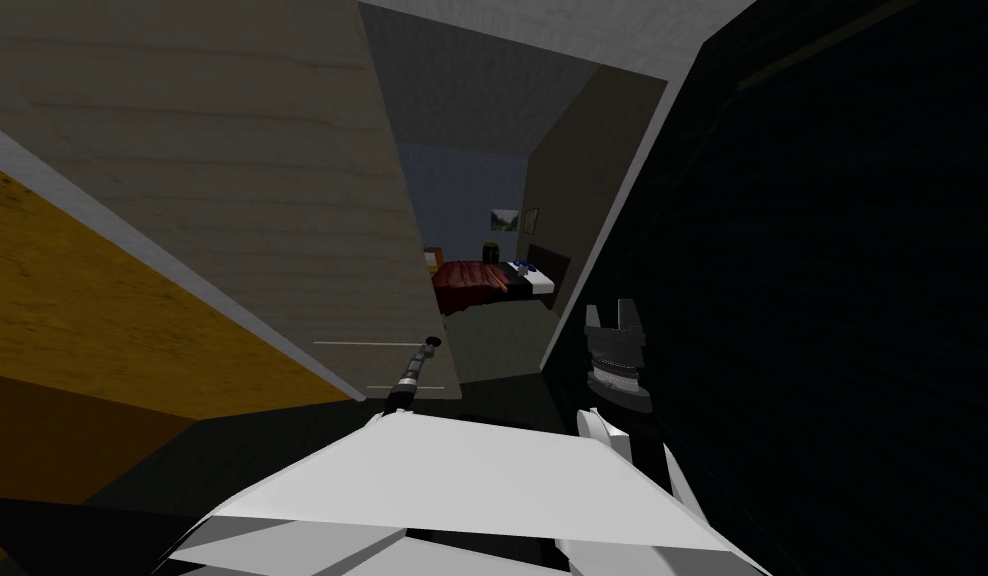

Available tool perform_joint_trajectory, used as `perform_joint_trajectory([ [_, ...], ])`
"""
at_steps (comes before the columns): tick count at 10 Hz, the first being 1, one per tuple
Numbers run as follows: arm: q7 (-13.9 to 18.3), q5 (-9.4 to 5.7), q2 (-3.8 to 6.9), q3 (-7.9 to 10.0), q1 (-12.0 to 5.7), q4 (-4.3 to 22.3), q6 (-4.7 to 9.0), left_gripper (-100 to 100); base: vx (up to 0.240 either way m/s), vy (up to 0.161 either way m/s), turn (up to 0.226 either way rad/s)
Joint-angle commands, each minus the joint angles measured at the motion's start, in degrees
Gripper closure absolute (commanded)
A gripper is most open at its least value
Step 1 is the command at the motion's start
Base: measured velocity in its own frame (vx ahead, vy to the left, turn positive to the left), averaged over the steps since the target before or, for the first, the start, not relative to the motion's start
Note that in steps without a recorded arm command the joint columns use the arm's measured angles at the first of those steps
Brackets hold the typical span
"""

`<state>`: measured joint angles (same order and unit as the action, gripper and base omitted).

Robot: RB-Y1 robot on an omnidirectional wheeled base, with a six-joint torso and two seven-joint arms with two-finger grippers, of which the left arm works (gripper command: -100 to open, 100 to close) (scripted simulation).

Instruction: Pull the door open

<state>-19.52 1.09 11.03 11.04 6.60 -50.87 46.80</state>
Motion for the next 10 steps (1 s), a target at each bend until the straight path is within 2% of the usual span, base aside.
perform_joint_trajectory([
  [1,2.65,-0.31,-1.08,-2.33,-0.24,0.29,0.43,100,-0.022,0.012,0.016],
  [3,2.65,-0.31,-1.08,-2.33,-0.24,0.29,0.43,100,-0.016,0.000,-0.008],
  [4,5.03,-1.14,-0.84,-3.19,-0.41,0.35,0.44,100,-0.019,-0.003,0.028],
  [10,5.03,-1.14,-0.84,-3.19,-0.41,0.35,0.44,100,-0.007,0.005,0.004],
])
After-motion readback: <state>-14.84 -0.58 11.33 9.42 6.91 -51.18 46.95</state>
